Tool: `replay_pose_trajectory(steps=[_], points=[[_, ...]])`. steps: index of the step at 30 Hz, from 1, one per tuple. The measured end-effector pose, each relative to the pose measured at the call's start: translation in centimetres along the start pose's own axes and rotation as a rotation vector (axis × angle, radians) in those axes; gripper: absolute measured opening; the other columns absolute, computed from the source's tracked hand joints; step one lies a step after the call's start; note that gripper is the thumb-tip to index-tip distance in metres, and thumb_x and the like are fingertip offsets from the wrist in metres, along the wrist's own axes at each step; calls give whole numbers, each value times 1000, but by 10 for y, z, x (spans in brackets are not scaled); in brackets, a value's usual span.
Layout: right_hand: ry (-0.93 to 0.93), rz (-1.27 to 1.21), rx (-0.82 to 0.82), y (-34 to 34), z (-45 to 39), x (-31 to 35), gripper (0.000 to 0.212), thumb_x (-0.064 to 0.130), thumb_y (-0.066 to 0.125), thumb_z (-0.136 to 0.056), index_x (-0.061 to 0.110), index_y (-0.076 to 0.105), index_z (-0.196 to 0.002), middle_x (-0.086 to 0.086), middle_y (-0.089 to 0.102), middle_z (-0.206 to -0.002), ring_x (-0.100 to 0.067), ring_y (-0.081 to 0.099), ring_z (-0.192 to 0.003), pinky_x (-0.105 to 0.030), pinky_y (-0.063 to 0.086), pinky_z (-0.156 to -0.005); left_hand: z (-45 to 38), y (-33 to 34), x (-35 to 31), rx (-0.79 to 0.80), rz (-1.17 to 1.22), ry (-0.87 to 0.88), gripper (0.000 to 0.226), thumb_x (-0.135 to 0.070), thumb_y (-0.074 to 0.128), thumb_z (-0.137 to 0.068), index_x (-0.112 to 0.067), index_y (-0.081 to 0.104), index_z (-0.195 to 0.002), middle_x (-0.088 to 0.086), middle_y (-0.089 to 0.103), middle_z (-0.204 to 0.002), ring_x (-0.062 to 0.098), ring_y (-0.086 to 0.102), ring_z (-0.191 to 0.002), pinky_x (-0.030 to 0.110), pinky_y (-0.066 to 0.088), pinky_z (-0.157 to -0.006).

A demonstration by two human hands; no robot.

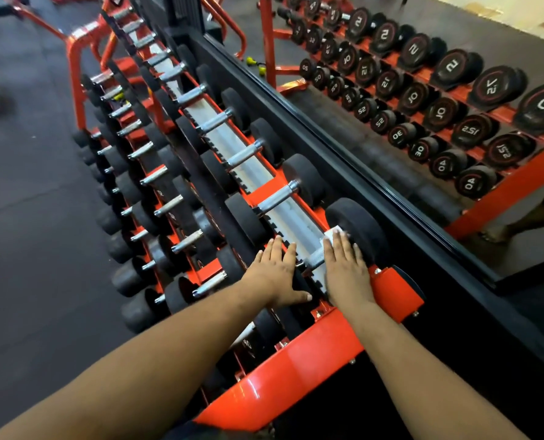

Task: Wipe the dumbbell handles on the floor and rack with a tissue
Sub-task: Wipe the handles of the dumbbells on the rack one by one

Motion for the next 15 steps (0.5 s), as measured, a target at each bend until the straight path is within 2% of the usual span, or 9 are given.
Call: replay_pose_trajectory(steps=[3, 5, 8, 10, 12, 15], points=[[-129, -56, 35, 16, 19, 22, 89, 23, 73, -81, 13, 29, -157, -11, 20, -166, -26, 17, -154, -52, 22, -122, 0, 0, 0, -6, -2, 2, 121, -73, 61, -83, -17, -14, -160, 16, -23, -165, 29, -18, -154, 47, 0, -127], [-183, -29, 20, 16, 20, 15, 87, 18, 73, -82, 16, 29, -157, -8, 22, -166, -23, 19, -153, -56, 24, -120, 0, 0, 0, -7, -10, 5, 121, -73, 60, -83, -17, -14, -160, 17, -23, -165, 29, -18, -154, 48, 1, -127], [-3, -44, -3, 9, 9, -10, 85, 10, 63, -86, 14, 20, -160, -11, 11, -168, -26, 8, -155, -50, 23, -122, 2, 0, 0, -7, -13, 4, 121, -73, 60, -83, -18, -15, -159, 16, -23, -165, 29, -18, -154, 48, 2, -127], [56, -90, -11, 8, 12, -5, 86, 13, 64, -86, 11, 20, -159, -14, 10, -168, -28, 6, -155, -47, 28, -120, 2, 0, 0, -10, -14, 6, 121, -74, 60, -83, -19, -15, -160, 17, -23, -165, 30, -18, -154, 48, 2, -127], [-55, -76, 37, 17, 17, 13, 90, 18, 70, -83, 11, 21, -159, -12, 13, -167, -27, 10, -155, -45, 32, -119, 0, 0, 0, -13, -15, 7, 121, -74, 60, -83, -18, -15, -160, 17, -22, -165, 30, -17, -154, 48, 2, -127], [-220, 3, 11, 15, 19, 11, 94, 18, 74, -81, 18, 21, -158, -6, 17, -167, -21, 17, -153, -47, 35, -116, 0, 0, 0, -13, -13, 12, 120, -73, 61, -83, -18, -13, -160, 18, -21, -165, 30, -17, -154, 48, 2, -127]])
Point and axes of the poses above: each hand's wrist, its own z-axis away from the middle knuckle, its own y-axis out of the palm, x = y × z, the point moved 7 cm from there along -z, towards the middle knuckle
